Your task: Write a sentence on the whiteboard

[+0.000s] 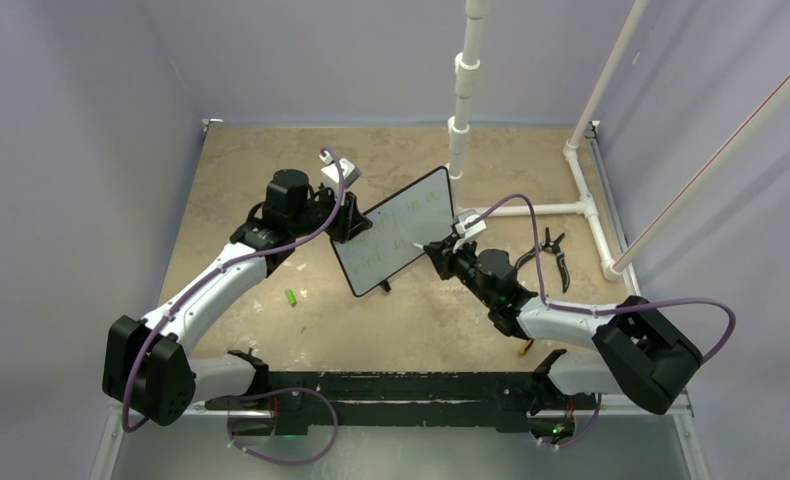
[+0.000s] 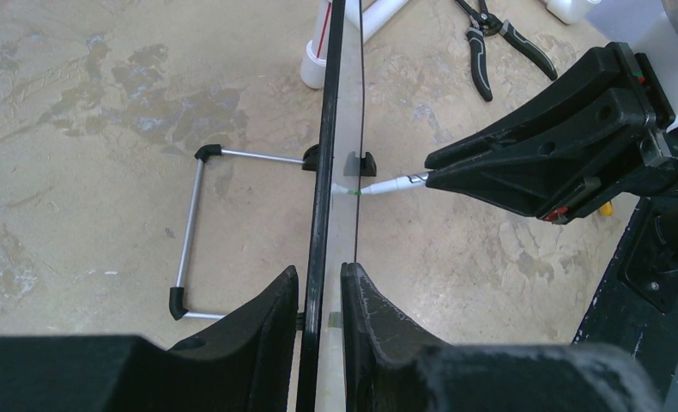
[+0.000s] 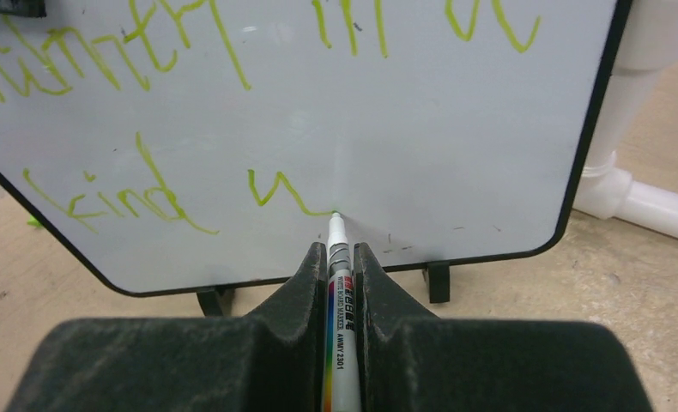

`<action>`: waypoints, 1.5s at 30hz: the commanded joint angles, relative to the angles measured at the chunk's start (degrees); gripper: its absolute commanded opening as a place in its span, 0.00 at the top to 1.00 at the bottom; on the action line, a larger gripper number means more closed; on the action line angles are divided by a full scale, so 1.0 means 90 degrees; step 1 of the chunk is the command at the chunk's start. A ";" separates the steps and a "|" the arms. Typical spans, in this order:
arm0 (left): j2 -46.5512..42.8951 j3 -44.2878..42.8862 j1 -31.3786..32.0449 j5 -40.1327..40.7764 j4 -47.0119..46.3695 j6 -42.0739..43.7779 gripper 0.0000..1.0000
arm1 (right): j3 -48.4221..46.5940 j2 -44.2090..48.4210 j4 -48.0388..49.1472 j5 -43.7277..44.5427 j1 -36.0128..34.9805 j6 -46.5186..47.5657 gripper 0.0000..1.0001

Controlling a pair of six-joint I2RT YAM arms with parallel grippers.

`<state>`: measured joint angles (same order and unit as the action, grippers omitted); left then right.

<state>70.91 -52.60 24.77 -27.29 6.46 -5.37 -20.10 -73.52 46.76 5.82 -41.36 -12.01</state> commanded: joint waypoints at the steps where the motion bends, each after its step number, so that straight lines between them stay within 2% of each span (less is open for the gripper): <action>1: -0.0145 0.0016 0.0001 -0.0110 -0.0234 -0.0029 0.77 | -0.0232 0.0093 0.0455 0.0417 0.0054 0.0137 1.00; 18: -0.0056 -0.0049 0.0001 -0.0218 -0.0369 -0.0113 0.76 | 0.0052 0.0571 0.0734 0.0225 0.0052 0.0164 1.00; 24: 0.0361 -0.0571 0.0081 -0.0057 -0.0310 -0.0212 0.52 | 0.0074 0.0547 0.0645 0.0135 0.0059 0.0108 1.00; 29: 0.0821 -0.1212 0.0505 0.0491 0.0108 0.0102 0.46 | 0.0089 0.0551 0.0675 0.0025 0.0054 0.0140 1.00; 33: 0.1150 -0.1416 0.0528 0.0567 0.0196 0.0136 0.48 | 0.0114 0.0571 0.0673 -0.0051 0.0048 0.0153 1.00; 45: 0.1330 -0.1383 0.0528 0.0334 0.0269 0.0366 0.75 | -0.0074 0.0229 0.0586 -0.0122 0.0054 0.0164 1.00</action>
<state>82.94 -63.99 29.65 -23.44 8.88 -3.62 -19.35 -70.61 50.59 4.99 -41.12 -11.33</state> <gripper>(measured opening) 0.287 0.112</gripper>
